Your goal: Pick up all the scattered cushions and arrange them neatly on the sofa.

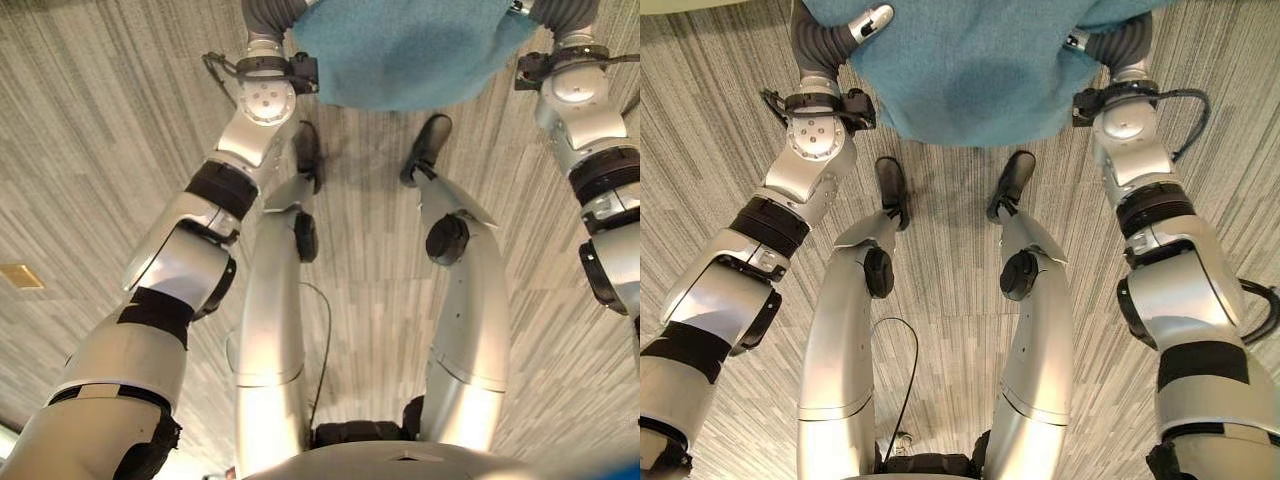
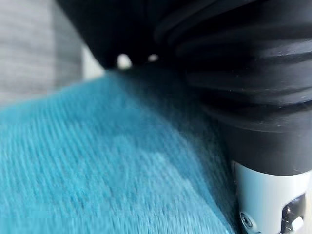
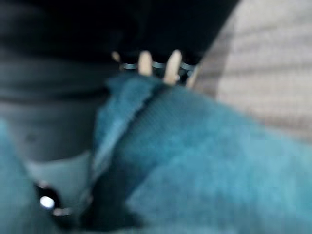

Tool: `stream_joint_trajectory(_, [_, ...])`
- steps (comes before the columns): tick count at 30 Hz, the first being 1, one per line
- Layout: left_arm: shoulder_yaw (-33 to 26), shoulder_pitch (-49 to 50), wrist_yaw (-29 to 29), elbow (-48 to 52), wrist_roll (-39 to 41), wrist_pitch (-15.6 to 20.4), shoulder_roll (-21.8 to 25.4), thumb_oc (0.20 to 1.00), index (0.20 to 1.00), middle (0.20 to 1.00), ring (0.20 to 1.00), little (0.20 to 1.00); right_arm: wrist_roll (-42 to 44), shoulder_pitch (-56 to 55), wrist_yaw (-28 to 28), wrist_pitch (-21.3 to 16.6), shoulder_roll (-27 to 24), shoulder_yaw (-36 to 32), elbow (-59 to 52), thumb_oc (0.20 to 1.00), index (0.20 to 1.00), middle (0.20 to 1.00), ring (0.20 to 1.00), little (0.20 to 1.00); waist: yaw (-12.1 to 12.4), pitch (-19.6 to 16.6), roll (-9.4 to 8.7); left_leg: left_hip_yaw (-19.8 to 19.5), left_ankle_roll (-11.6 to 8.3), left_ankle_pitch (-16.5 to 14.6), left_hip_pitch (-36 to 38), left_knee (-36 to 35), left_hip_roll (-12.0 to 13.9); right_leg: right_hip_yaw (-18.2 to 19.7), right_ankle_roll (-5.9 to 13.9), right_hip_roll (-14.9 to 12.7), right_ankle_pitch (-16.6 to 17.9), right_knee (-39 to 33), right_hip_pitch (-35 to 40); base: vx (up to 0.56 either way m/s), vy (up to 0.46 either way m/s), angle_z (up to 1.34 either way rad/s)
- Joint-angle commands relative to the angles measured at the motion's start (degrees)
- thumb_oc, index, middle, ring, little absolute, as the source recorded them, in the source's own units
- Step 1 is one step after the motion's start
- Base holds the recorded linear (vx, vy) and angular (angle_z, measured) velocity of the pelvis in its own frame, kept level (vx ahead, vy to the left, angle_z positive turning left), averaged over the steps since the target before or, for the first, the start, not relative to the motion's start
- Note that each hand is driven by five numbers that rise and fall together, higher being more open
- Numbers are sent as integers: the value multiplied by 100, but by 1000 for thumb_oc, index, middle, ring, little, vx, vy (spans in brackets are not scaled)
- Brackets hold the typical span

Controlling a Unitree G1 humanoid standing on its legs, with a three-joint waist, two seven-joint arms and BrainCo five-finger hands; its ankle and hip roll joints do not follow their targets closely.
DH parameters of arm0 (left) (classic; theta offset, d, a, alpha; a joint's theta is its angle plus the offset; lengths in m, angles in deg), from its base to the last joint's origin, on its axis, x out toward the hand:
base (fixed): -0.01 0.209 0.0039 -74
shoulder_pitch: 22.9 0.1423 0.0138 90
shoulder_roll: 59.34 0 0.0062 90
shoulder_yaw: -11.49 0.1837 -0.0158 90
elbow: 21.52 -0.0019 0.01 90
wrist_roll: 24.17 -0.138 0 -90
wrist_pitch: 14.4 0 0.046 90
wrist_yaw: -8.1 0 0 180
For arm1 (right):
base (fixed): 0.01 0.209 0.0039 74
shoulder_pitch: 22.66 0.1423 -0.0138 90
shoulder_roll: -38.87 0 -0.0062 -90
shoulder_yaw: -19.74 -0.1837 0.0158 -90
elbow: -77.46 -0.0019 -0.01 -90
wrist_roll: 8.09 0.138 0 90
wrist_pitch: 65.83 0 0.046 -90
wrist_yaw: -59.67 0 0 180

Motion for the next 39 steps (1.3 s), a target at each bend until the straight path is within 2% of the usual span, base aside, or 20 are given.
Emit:
stream_joint_trajectory(1, [-65,-390,69,442,172,412,-480,1000,1000,1000,1000,1000,179,263,-489,-387,1006,692,-888,1000,1000,1000,1000,1000,39,-157,451,-675,-351,397,76,-332,-268,34,1019,-175,-95,270,173,-7,31,-2])
stream_joint_trajectory(2, [-83,-381,69,474,248,435,-529,1000,1000,1000,1000,1000,175,273,-518,-378,1148,709,-977,1000,1000,1000,1000,1000,36,-158,452,-686,-353,407,73,-338,-271,34,1018,-167,-88,267,173,-18,40,-4])
stream_joint_trajectory(3, [-128,-320,129,642,390,512,-613,533,533,533,533,533,456,170,-731,-450,1505,713,-1252,451,451,451,451,451,29,-159,464,-686,-363,437,81,-354,-272,18,1008,-155,-84,256,172,-22,53,-6])
stream_joint_trajectory(4, [-167,-221,178,812,486,594,-654,200,200,200,200,200,627,59,-865,-502,1679,700,-1426,200,200,200,200,200,31,-185,474,-688,-366,460,97,-380,-283,6,1011,-145,-64,250,171,-20,44,-6])
stream_joint_trajectory(7, [-204,-50,305,1079,621,684,-612,200,200,200,200,200,819,-184,-1068,-581,1798,626,-1798,200,200,200,200,200,10,-332,468,-656,-368,494,114,-478,-271,-15,1011,-124,-23,182,173,-3,10,-2])
stream_joint_trajectory(15, [-393,471,434,1802,623,835,-517,200,200,200,200,200,999,-849,-1221,-785,1561,151,-2600,200,200,200,200,200,-55,-675,459,-629,-375,567,484,-996,-230,-92,1051,-73,45,-169,482,-8,1,1])
stream_joint_trajectory(19, [-661,1278,576,2488,597,897,-603,200,200,200,200,200,851,-1497,-1271,-827,1173,-213,-3275,200,200,200,200,200,-97,-768,436,-656,-363,603,1290,-1573,-165,-298,1105,-5,129,-654,1348,-66,-35,-1])
stream_joint_trajectory(20, [-812,1643,658,2864,379,878,-503,200,200,200,200,200,849,-1886,-1323,-916,1084,-499,-3538,200,200,200,200,200,-98,-772,437,-709,-417,685,1704,-1873,-173,-370,1105,1,154,-945,1819,-77,-71,-2])
stream_joint_trajectory(24, [-920,2260,836,3254,323,835,-503,200,200,200,200,200,560,-2438,-1263,-921,1007,-766,-3807,200,200,200,200,200,-79,-822,447,-758,-480,792,2356,-2281,-143,-475,1080,9,179,-1295,2521,-37,-55,10])
stream_joint_trajectory(25, [-1043,2845,1045,3622,246,802,-410,200,200,200,200,200,384,-3034,-1266,-977,1047,-1059,-4087,200,200,200,200,200,-39,-903,440,-804,-522,849,2926,-2577,-175,-562,1048,23,163,-1562,3131,-10,-80,9])
stream_joint_trajectory(28, [-1114,3322,1163,3848,179,774,-307,200,200,200,200,200,238,-3509,-1256,-1006,1124,-1198,-4296,200,200,200,200,200,0,-937,452,-840,-548,872,3419,-2761,-172,-650,1033,13,158,-1772,3649,49,-63,8])
stream_joint_trajectory(29, [-1202,3779,1311,3976,170,766,-344,200,200,200,200,200,8,-3903,-1216,-1001,1209,-1308,-4454,200,200,200,200,200,20,-1007,440,-829,-560,865,3915,-2912,-175,-695,1012,21,134,-1947,4146,77,-45,10])
stream_joint_trajectory(30, [-1201,3806,1314,3990,171,763,-343,200,200,200,200,200,-4,-3933,-1207,-992,1214,-1306,-4476,200,200,200,200,200,19,-983,445,-834,-562,868,3973,-2934,-171,-707,1012,29,138,-1974,4209,117,-55,12])
stream_joint_trajectory(32, [-1270,4407,1529,4113,301,757,-452,200,200,200,200,200,-205,-4457,-1226,-976,1336,-1370,-4647,200,200,200,200,200,45,-1051,442,-838,-579,865,4726,-3195,-176,-829,978,89,123,-2297,4987,78,-43,3])
stream_joint_trajectory(33, [-1278,4585,1581,4104,349,763,-455,200,200,200,200,200,-299,-4622,-1208,-947,1385,-1346,-4712,200,200,200,200,200,39,-1035,429,-815,-550,1062,4991,-3354,-173,-925,896,109,308,-2543,5315,96,-59,3])
stream_joint_trajectory(34, [-1282,4949,1751,4153,454,728,-520,200,200,200,200,200,-500,-4928,-1230,-887,1425,-1318,-4828,200,200,200,200,200,71,-1103,420,-790,-580,1079,5484,-3554,-138,-1015,895,158,282,-2740,5819,55,-44,10])
stream_joint_trajectory(35, [-1282,4956,1752,4157,454,727,-519,200,200,200,200,200,-504,-4936,-1227,-884,1426,-1316,-4834,200,200,200,200,200,70,-1083,422,-792,-581,1084,5520,-3570,-137,-1020,895,162,286,-2756,5856,151,-50,16])
stream_joint_trajectory(39, [-1169,5436,1944,4048,632,650,-617,200,200,200,200,200,-669,-5381,-1311,-780,1622,-1201,-4855,200,200,200,200,200,63,-1262,426,-713,-654,1144,6517,-4027,-83,-1127,886,346,253,-3142,6827,148,-52,10])
